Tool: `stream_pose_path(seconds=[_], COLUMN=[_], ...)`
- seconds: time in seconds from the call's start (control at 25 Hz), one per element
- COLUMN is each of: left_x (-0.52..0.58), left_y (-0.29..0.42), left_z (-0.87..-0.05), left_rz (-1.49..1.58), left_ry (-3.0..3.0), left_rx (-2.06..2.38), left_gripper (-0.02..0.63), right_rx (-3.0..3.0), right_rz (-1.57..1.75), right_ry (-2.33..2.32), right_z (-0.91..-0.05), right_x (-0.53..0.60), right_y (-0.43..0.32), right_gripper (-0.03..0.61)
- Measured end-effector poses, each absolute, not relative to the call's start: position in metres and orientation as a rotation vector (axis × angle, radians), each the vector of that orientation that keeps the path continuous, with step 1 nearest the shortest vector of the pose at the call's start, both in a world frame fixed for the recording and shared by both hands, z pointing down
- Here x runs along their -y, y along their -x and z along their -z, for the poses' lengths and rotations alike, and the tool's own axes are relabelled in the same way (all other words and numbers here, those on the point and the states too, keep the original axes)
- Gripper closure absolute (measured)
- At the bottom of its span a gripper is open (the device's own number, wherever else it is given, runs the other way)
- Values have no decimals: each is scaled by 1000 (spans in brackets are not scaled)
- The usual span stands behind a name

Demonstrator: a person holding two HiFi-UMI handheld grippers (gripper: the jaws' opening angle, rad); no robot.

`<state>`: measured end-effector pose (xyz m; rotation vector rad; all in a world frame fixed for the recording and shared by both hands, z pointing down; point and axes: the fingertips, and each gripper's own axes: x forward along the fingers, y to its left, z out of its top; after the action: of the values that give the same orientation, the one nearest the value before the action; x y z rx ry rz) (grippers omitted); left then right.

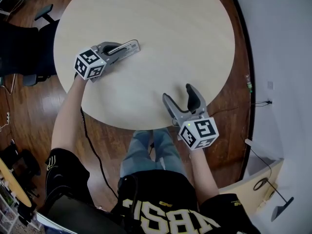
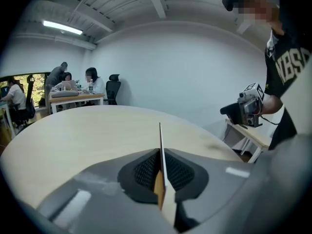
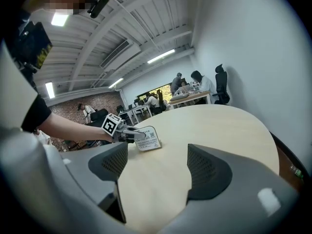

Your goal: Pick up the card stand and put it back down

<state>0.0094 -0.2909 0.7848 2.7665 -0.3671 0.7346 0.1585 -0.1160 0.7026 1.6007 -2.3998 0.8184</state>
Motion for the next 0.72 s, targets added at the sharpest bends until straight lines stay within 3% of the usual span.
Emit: stream_pose_path(seconds=[0.36,0.72], left_x=[239,219], left_y=[-46,-25], left_z=[-656,-478], left_rz=[-710,-360], left_ry=[-2930,-2979], left_rx=[238,646], left_gripper=[595,595], right_rx=[2563,2687], right_rz=[-631,-385], right_ry=[-1562,-1639], right_z=[-625,-516], right_x=[127,131], right_y=[-136,-136], right_gripper=[190,190])
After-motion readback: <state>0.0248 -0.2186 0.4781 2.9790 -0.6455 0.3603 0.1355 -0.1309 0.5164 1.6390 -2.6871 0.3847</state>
